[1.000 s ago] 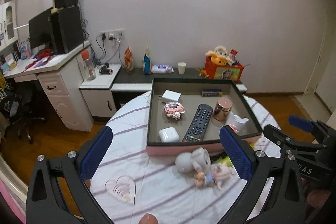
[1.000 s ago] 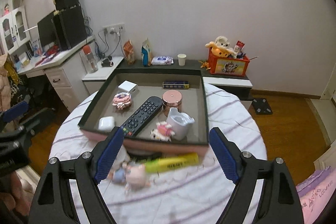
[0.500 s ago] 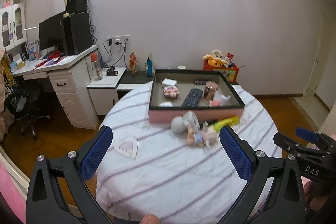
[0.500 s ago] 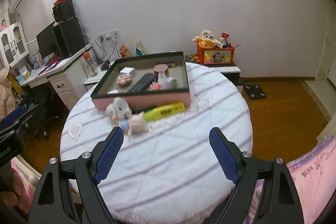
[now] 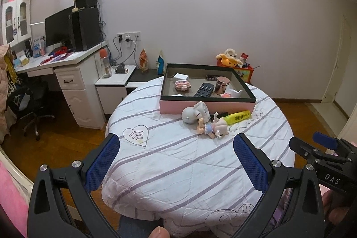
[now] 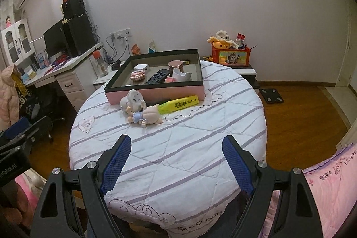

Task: Organize rigid objects
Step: 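Withdraw both tools and move them toward the white figurine and doll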

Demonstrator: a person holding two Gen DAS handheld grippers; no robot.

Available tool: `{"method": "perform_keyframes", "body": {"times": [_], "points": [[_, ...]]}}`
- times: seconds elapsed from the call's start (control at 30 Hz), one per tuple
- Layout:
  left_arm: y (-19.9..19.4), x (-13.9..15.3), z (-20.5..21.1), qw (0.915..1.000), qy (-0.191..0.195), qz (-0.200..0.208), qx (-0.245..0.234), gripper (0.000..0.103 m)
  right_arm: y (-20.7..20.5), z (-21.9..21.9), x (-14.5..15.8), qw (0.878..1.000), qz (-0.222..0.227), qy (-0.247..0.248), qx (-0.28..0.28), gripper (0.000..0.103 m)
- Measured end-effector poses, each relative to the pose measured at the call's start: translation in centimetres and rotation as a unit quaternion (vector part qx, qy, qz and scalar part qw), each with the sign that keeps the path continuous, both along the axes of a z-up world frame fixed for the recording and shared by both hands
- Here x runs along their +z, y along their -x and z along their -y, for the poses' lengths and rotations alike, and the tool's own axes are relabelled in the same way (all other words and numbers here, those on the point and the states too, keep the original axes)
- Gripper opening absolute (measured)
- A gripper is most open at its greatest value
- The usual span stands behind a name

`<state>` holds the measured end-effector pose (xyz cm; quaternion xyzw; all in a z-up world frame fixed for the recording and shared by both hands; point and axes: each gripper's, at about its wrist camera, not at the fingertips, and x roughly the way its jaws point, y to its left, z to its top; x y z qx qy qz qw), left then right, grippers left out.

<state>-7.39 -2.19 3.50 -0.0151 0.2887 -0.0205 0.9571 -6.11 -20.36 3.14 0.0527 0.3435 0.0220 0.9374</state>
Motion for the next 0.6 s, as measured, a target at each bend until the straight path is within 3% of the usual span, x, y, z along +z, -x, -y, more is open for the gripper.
{"method": "perform_keyframes", "body": {"times": [0.3, 0.6], "points": [[-0.8, -0.7, 0.3, 0.9999, 0.001, -0.013, -0.003, 0.103, -0.9, 0.0, -0.4, 1.0, -0.007, 0.003, 0.004, 0.085], [-3.1, -2.4, -0.2, 0.9993, -0.001, -0.037, 0.007, 0.103, -5.3, -1.2, -2.4, 0.999, -0.039, 0.006, 0.028, 0.085]]}}
